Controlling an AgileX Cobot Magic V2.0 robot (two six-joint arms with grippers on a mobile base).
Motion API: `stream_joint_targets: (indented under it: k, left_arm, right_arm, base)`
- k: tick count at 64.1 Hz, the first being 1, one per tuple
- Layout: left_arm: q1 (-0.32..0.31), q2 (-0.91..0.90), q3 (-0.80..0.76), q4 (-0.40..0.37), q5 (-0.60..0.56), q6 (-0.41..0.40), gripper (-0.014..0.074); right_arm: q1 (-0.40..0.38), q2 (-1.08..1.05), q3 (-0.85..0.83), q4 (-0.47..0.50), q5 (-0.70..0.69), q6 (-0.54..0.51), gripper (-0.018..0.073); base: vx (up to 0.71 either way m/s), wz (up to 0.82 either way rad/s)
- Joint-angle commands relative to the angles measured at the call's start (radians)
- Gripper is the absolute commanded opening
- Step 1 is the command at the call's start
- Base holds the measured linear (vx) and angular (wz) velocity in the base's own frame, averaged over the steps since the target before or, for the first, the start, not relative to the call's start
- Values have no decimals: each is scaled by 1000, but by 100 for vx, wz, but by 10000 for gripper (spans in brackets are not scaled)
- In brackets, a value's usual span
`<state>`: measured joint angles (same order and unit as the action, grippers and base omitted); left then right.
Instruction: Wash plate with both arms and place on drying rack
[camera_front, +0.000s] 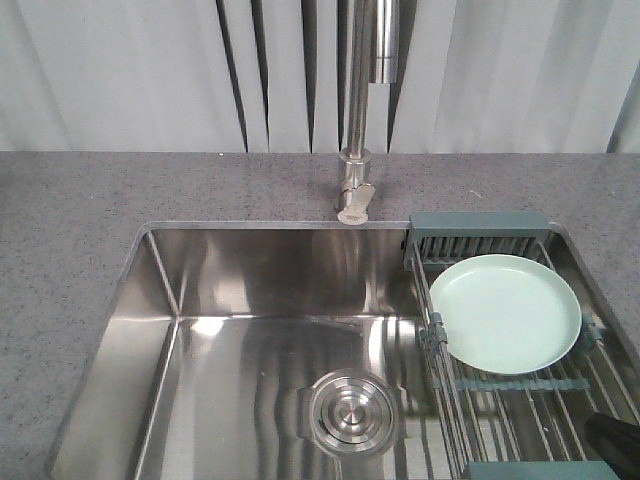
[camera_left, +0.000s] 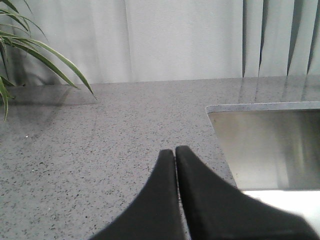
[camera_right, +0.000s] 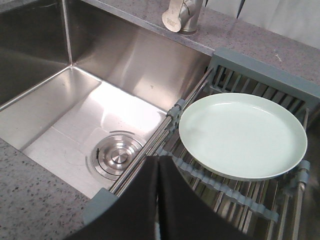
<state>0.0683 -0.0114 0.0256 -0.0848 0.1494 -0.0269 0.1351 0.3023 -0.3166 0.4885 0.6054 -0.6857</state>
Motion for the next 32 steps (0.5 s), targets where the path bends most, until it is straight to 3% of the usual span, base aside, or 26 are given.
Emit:
stream_joint_targets:
  k: [1, 32]
  left_arm:
    - [2, -15, -24, -2, -77, -8, -6]
    - [2, -15, -24, -2, -77, -8, -6]
  right_arm:
    - [2, 8, -26, 19, -56, -3, -4]
    - [2, 8, -26, -3, -84, -19, -4]
  base:
    - [0, 0]
    - [0, 0]
